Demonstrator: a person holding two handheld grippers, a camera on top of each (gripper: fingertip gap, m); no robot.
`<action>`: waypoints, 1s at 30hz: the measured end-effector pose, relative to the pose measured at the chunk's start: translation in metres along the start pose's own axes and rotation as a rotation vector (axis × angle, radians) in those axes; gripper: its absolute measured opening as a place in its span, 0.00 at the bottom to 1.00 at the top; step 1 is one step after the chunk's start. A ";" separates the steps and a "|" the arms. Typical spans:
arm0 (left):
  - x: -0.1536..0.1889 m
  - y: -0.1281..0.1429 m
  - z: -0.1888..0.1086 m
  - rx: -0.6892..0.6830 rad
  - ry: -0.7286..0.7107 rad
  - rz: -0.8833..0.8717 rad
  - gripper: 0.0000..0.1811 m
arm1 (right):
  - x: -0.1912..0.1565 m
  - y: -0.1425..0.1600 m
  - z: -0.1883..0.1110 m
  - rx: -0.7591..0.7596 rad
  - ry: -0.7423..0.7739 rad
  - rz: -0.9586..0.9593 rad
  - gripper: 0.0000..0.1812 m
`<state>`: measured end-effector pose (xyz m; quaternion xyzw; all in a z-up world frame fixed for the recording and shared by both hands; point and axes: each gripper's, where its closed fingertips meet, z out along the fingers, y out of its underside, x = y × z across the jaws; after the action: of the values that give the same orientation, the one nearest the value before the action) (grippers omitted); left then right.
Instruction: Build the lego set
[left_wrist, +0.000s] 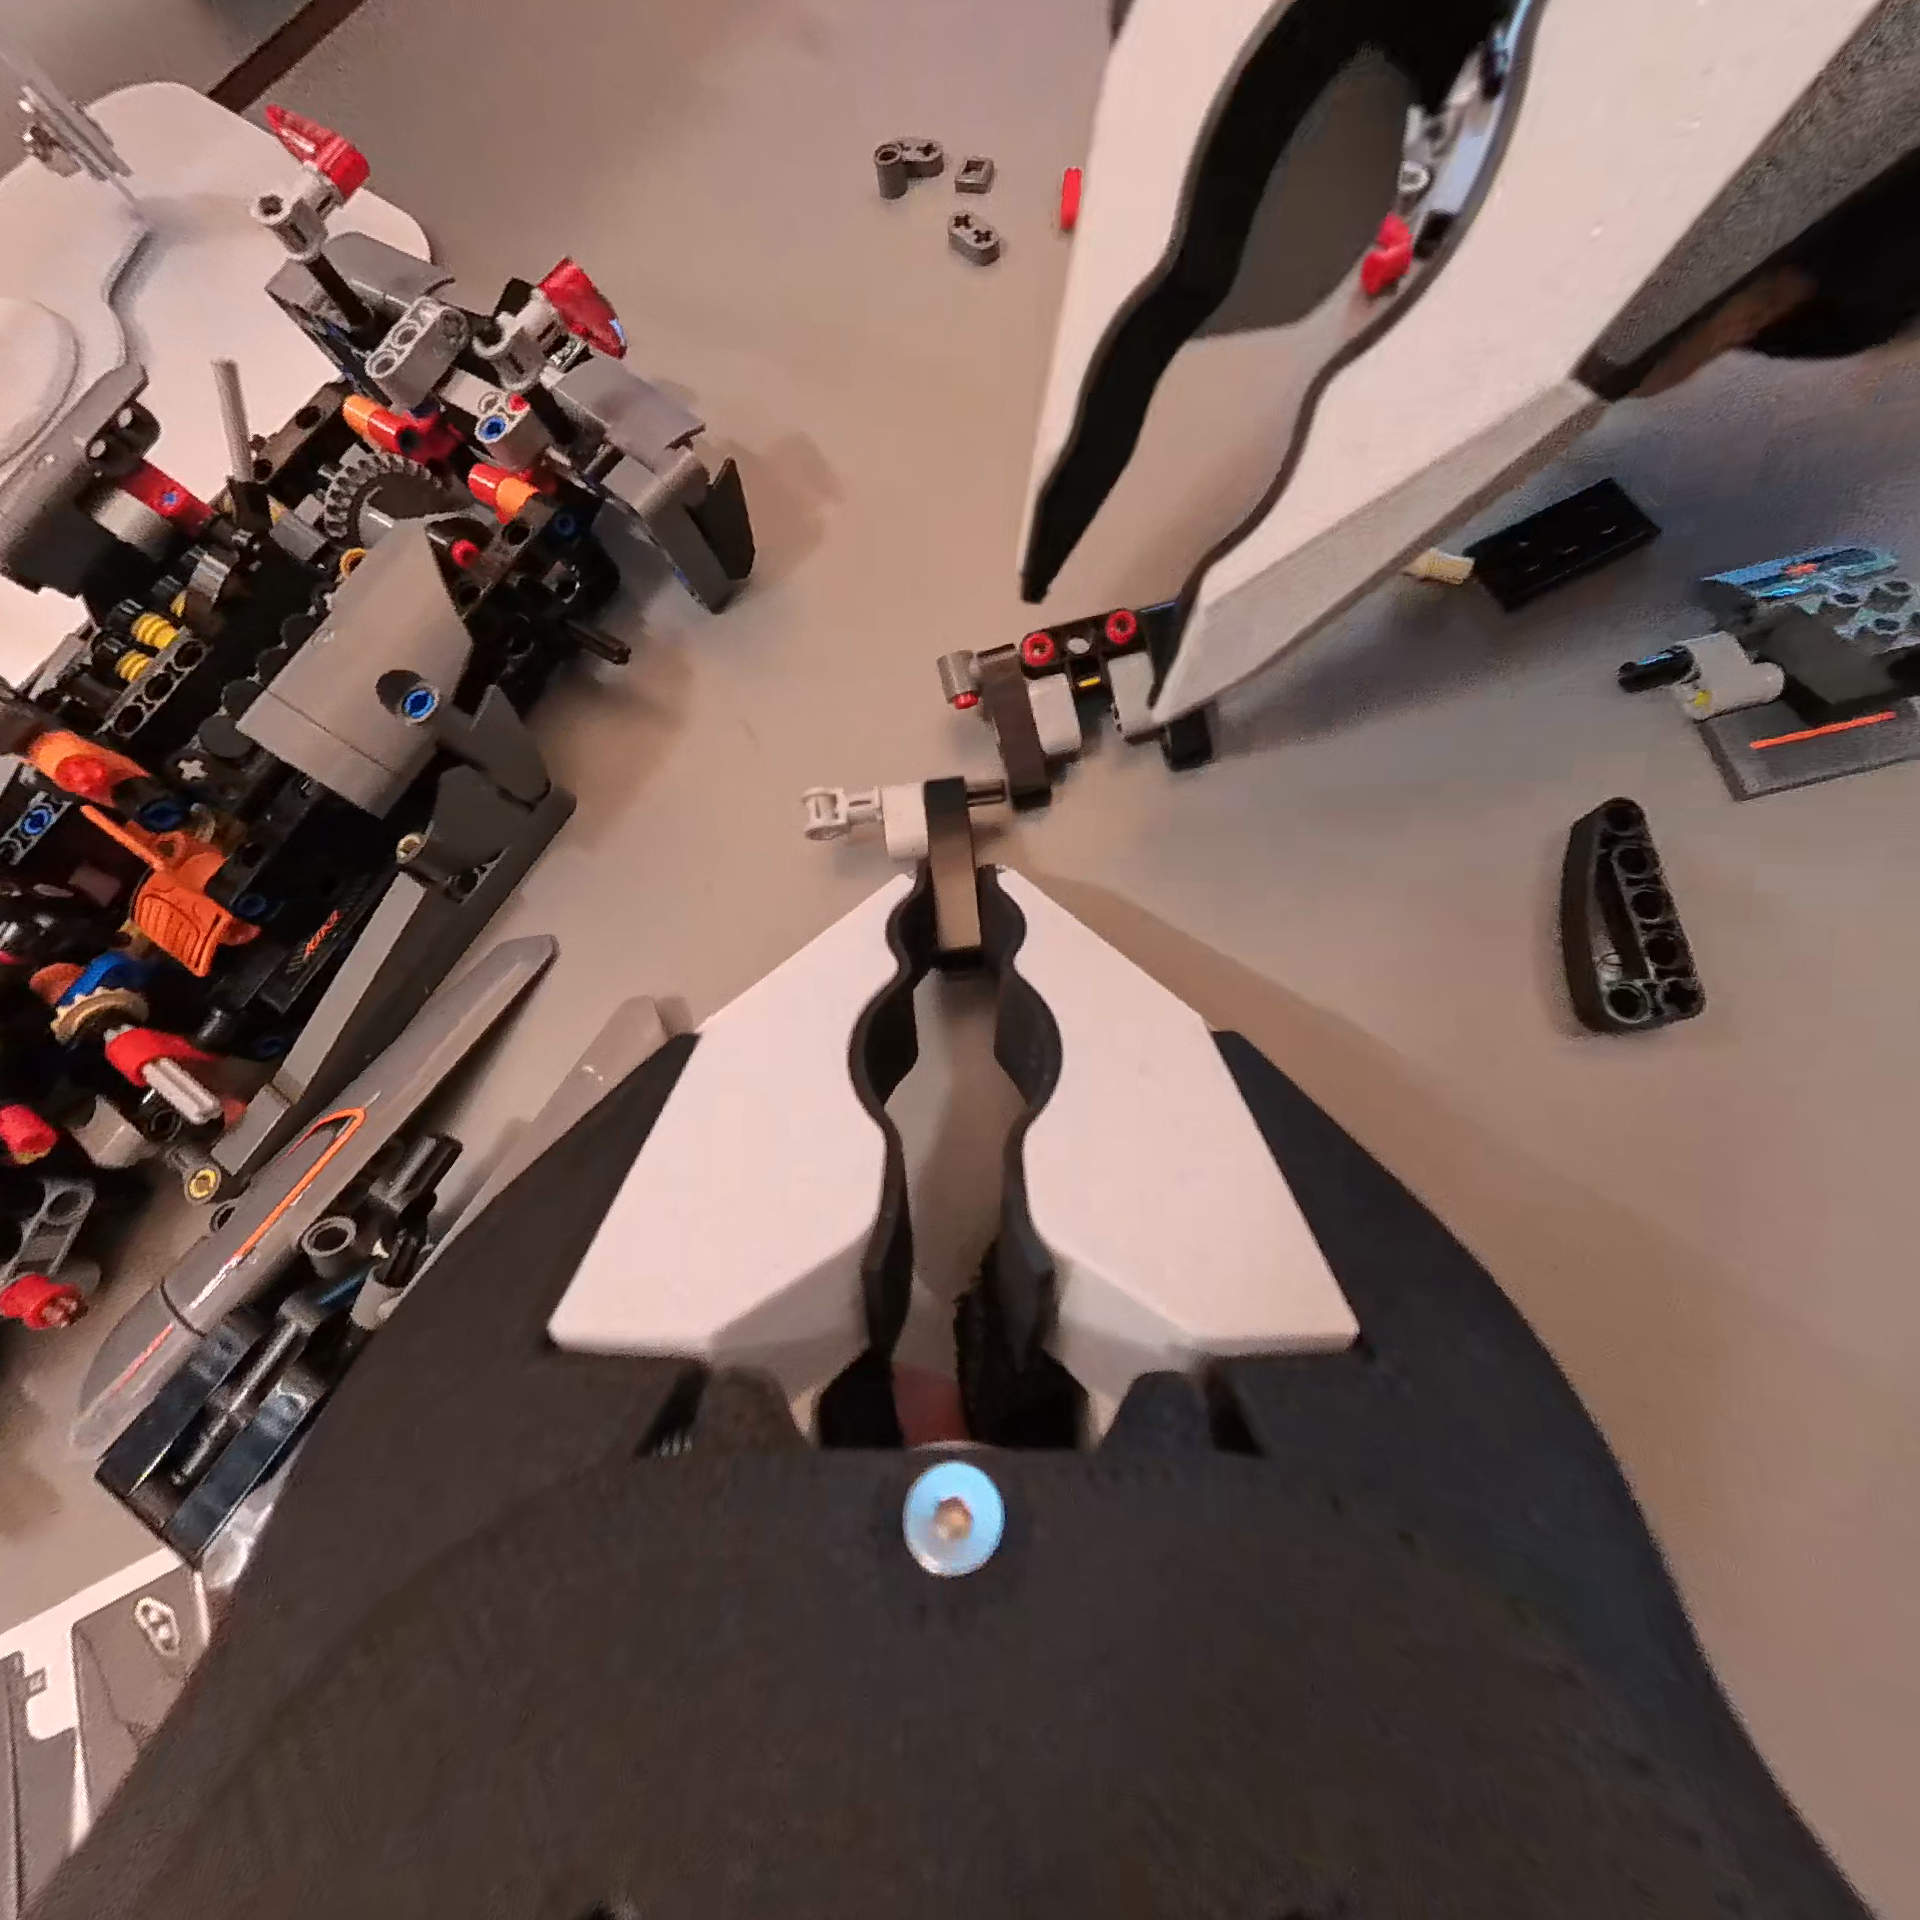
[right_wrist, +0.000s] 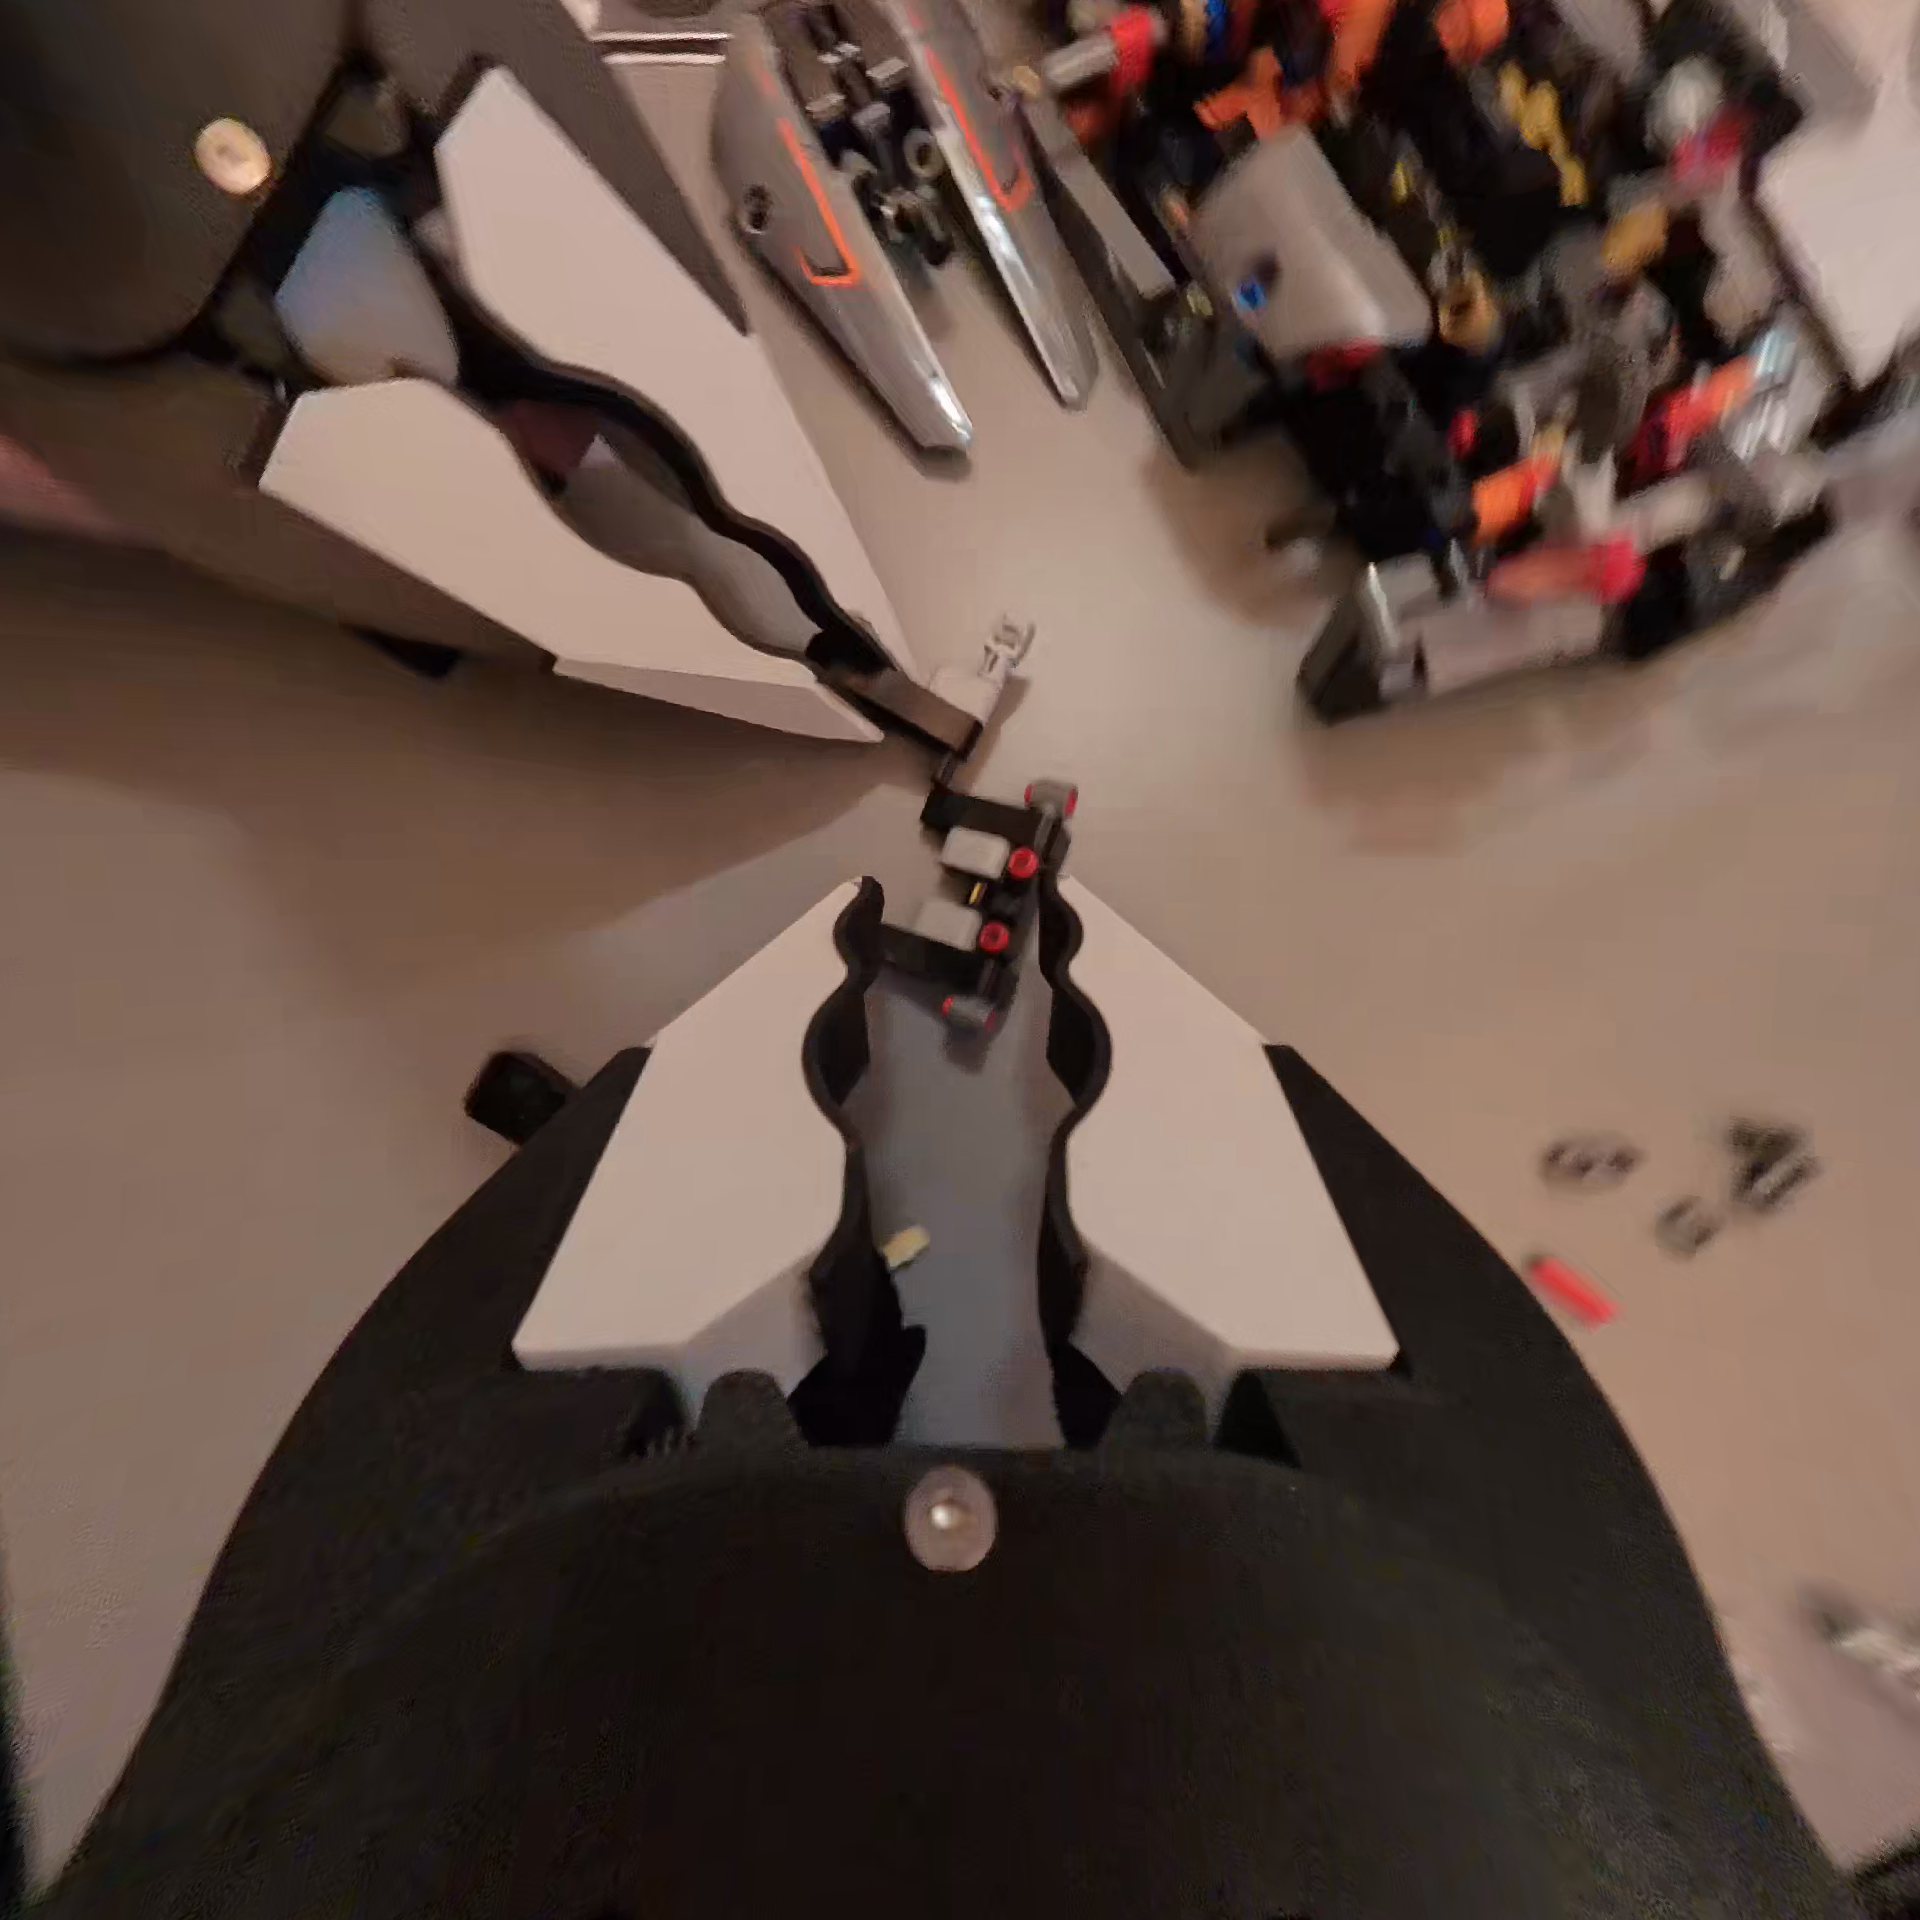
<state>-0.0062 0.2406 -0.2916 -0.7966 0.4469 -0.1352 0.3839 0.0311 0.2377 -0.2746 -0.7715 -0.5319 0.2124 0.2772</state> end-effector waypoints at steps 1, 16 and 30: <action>-0.001 0.001 -0.001 -0.001 -0.002 -0.006 0.03 | 0.000 -0.003 0.001 -0.022 -0.009 -0.093 0.15; -0.007 0.007 -0.003 -0.015 0.004 -0.030 0.03 | 0.001 0.001 0.030 -0.275 -0.310 -0.635 0.03; -0.004 0.007 0.000 -0.026 0.048 -0.017 0.03 | -0.004 -0.006 0.024 -0.167 -0.280 -0.545 0.12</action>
<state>-0.0131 0.2415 -0.2962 -0.8017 0.4511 -0.1517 0.3618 0.0099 0.2402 -0.2887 -0.5838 -0.7676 0.1903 0.1838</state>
